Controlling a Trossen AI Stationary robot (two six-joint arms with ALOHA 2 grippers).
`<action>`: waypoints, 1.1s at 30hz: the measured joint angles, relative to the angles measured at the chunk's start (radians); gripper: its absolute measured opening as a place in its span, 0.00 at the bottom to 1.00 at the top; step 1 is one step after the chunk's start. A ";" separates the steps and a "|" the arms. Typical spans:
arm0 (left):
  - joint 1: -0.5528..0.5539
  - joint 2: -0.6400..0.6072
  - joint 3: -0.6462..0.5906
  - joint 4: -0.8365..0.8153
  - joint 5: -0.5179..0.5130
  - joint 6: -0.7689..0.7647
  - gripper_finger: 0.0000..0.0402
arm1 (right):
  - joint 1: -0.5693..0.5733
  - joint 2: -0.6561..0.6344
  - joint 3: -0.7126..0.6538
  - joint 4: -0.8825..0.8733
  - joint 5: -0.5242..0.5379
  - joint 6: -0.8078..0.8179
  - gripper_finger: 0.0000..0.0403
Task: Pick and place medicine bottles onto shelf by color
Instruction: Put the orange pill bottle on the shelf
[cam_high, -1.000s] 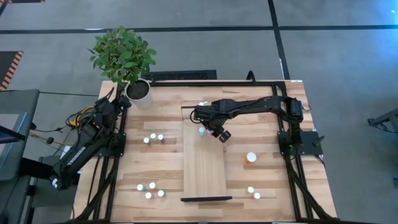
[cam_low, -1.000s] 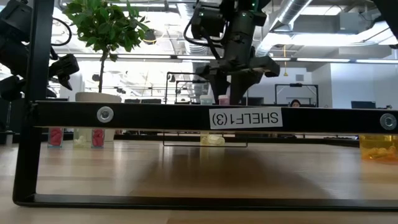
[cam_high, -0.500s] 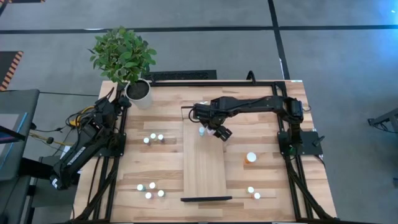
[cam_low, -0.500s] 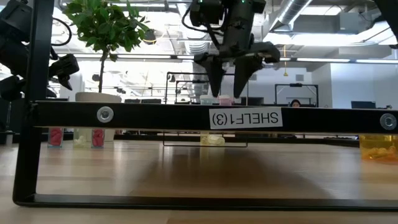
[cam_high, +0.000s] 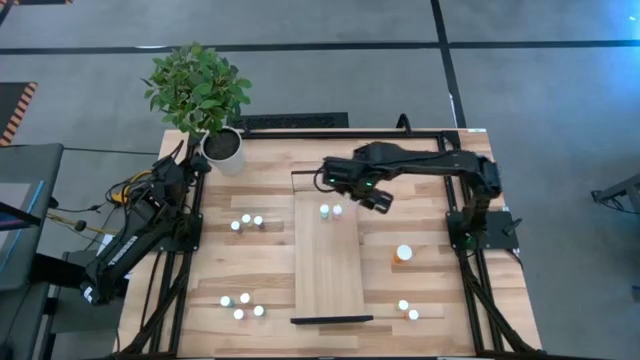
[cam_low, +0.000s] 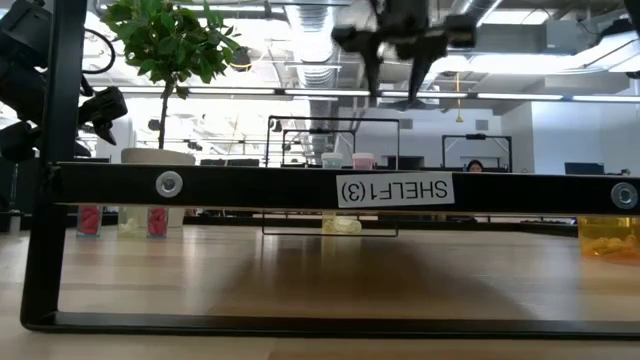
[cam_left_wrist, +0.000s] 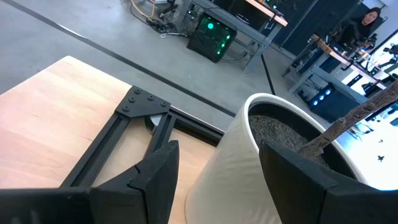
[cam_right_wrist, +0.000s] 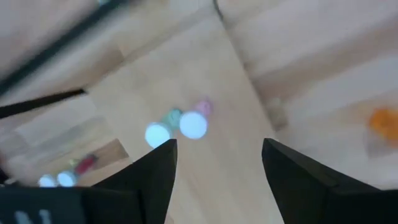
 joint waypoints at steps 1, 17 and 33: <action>0.000 0.000 0.000 0.000 0.000 0.000 0.52 | 0.012 -0.026 -0.001 -0.033 0.037 0.001 0.61; 0.000 0.000 0.000 0.000 0.000 0.000 0.52 | 0.247 -0.344 -0.420 -0.133 0.060 0.171 0.28; 0.000 0.000 0.000 0.000 0.000 0.000 0.52 | 0.339 -0.450 -0.737 0.110 -0.147 0.110 0.66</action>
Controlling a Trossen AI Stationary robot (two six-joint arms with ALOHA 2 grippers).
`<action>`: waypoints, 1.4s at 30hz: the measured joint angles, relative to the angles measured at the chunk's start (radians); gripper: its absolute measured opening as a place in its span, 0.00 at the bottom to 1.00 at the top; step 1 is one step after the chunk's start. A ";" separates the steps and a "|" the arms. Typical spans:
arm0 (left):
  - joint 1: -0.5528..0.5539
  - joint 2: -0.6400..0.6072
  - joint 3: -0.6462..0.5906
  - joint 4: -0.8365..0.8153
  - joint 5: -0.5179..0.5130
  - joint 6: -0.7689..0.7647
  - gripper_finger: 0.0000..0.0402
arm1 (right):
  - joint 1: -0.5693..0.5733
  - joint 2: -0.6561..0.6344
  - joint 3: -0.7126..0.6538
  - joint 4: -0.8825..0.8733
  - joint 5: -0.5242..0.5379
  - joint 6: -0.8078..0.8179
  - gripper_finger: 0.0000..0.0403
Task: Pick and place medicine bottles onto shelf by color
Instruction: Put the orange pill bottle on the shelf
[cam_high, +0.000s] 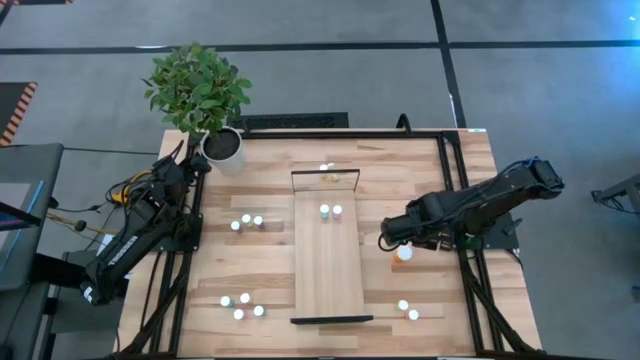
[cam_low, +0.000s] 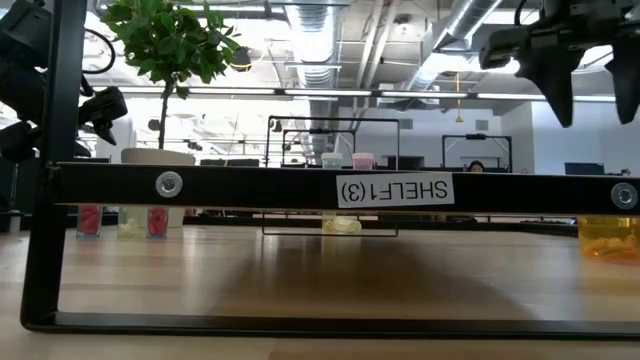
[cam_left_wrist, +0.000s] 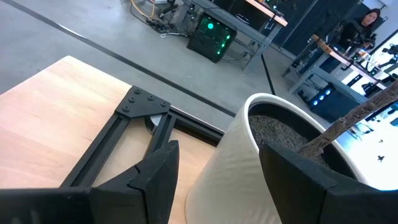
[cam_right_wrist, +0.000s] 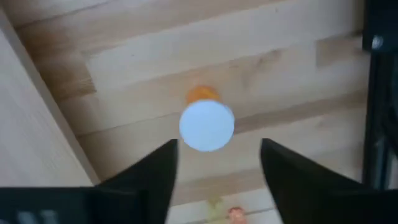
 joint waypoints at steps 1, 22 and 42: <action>0.000 0.000 0.000 0.000 0.000 0.000 0.52 | 0.000 -0.003 0.000 -0.006 0.002 -0.026 0.71; 0.000 0.000 0.000 0.000 0.000 0.000 0.52 | -0.074 -0.023 -0.231 0.247 -0.061 -0.421 0.99; 0.000 0.000 0.000 0.000 0.000 0.000 0.52 | -0.059 -0.023 -0.361 0.455 -0.117 -0.466 0.87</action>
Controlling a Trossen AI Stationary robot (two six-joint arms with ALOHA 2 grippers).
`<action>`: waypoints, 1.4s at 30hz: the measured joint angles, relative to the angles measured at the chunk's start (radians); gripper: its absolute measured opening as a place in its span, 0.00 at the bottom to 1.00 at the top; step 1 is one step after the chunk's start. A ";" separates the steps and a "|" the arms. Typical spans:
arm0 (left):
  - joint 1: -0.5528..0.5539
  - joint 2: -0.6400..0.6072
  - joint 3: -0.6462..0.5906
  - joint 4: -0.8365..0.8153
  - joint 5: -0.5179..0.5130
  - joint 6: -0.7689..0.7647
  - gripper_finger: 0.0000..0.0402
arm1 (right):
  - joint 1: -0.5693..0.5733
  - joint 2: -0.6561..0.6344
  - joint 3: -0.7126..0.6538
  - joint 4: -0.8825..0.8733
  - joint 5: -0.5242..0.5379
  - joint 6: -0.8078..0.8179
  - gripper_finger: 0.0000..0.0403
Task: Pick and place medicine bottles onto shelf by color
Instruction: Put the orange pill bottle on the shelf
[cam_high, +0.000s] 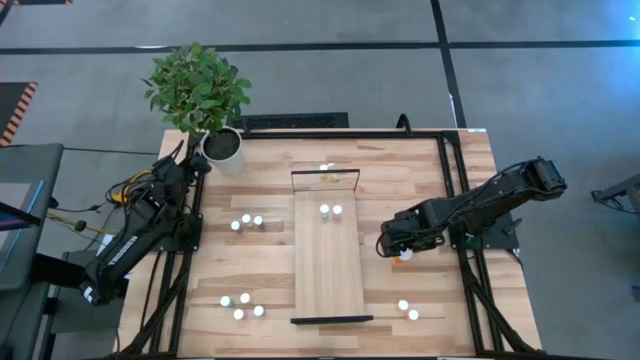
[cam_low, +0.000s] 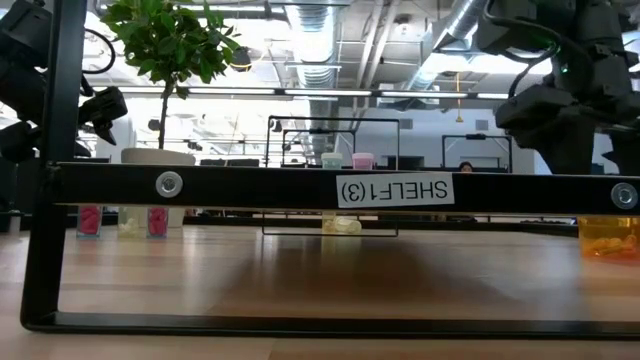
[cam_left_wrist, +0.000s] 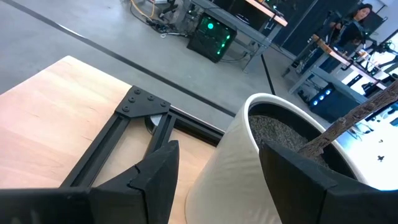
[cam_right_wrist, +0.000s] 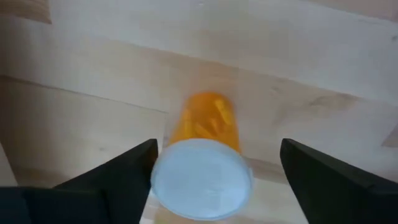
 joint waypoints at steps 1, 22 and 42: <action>0.000 0.000 0.000 0.000 0.000 0.000 0.52 | -0.002 0.000 0.000 0.000 0.000 0.000 0.85; 0.000 0.000 0.000 0.000 0.000 0.000 0.52 | -0.030 0.000 0.054 -0.040 -0.007 0.067 0.54; 0.000 0.000 0.000 0.000 0.000 0.000 0.52 | -0.142 0.239 0.470 -0.221 0.008 -0.060 0.54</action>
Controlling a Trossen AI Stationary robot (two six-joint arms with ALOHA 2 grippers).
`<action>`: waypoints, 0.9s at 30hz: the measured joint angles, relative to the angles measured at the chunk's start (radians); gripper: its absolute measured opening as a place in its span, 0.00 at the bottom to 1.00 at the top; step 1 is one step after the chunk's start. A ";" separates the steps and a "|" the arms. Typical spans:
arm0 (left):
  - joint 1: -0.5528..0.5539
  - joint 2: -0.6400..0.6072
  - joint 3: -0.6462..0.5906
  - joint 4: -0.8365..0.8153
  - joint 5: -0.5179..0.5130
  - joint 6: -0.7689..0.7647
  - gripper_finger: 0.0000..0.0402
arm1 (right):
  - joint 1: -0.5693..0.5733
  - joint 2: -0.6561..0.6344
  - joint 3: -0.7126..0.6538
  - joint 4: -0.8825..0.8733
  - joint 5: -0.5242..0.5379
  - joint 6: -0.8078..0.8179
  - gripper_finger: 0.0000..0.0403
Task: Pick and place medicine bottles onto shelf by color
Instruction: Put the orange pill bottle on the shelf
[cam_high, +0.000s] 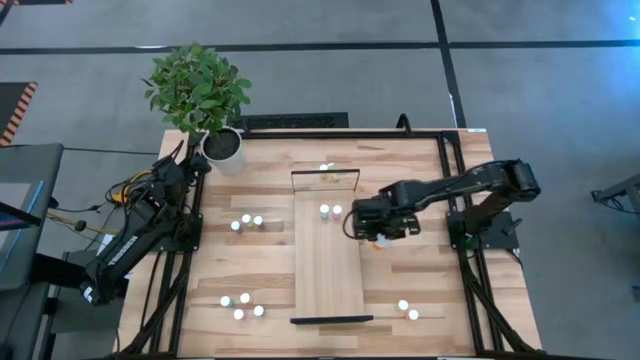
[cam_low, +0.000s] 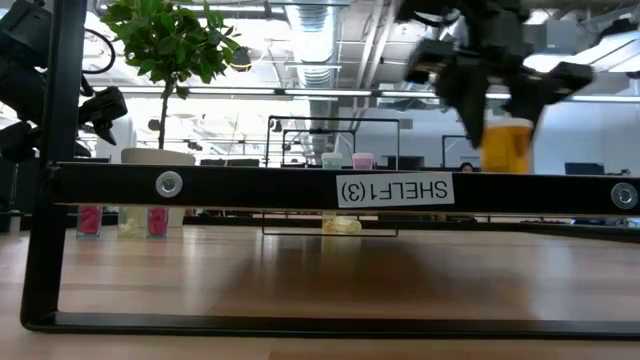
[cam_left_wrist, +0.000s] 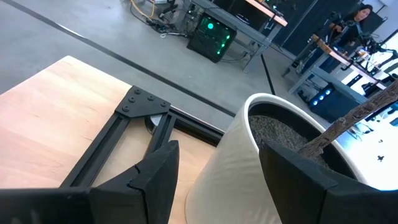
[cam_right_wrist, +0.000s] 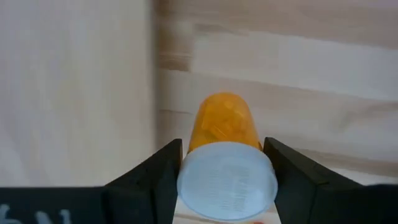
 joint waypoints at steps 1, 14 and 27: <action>0.000 0.000 0.000 0.000 0.000 0.000 0.52 | -0.005 0.017 0.025 -0.002 0.000 -0.014 0.54; 0.000 0.000 0.000 0.000 0.005 0.000 0.52 | -0.050 0.256 0.332 -0.128 -0.004 -0.174 0.54; 0.000 0.000 0.000 0.000 0.010 0.000 0.52 | -0.071 0.340 0.439 -0.127 -0.003 -0.236 0.54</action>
